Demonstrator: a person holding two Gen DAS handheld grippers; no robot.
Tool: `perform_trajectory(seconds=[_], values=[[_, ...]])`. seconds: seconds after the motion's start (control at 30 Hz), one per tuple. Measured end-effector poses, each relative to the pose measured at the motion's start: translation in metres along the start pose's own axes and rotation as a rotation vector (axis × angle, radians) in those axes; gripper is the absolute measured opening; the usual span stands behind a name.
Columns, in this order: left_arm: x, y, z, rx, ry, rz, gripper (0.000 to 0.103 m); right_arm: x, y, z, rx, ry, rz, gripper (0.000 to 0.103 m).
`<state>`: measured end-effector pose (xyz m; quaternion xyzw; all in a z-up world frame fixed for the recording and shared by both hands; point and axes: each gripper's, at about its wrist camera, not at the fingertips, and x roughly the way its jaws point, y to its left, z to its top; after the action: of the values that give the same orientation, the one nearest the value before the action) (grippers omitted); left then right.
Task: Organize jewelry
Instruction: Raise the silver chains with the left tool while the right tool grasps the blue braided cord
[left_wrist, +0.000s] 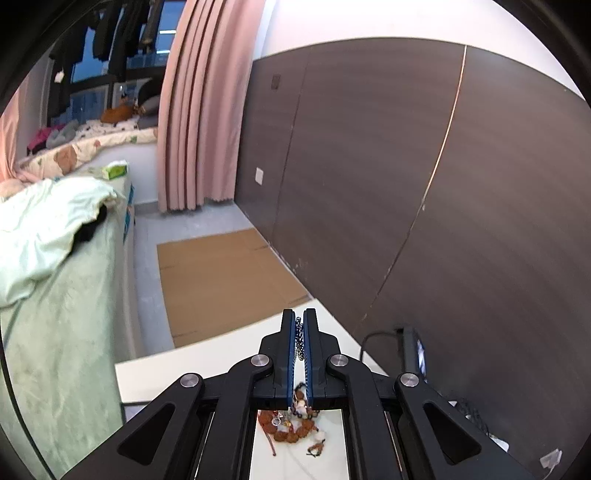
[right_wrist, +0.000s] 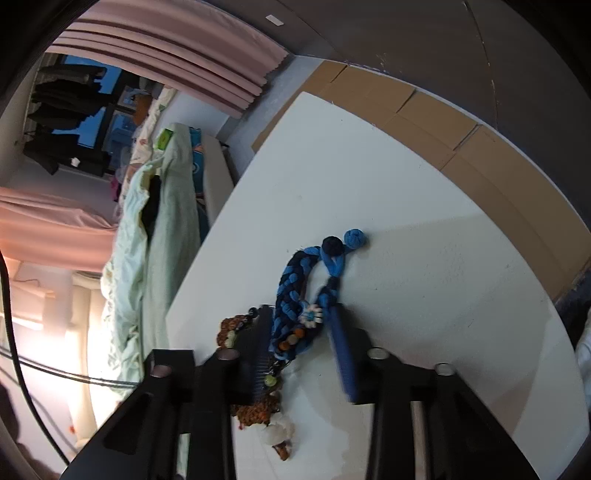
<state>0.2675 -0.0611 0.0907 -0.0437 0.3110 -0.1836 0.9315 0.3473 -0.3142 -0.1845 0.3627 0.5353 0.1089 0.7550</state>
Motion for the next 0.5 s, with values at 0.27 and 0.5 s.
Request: perform_trajectory(seconds=[0.27, 0.5], values=[[-0.030, -0.008, 0.020, 0.032, -0.064, 0.033, 0.004, -0.014, 0.001, -0.004, -0.018, -0.034, 0.021, 0.013], [-0.055, -0.002, 0.033, 0.038, -0.114, 0.078, 0.004, -0.045, 0.014, -0.012, -0.070, -0.083, 0.119, 0.013]])
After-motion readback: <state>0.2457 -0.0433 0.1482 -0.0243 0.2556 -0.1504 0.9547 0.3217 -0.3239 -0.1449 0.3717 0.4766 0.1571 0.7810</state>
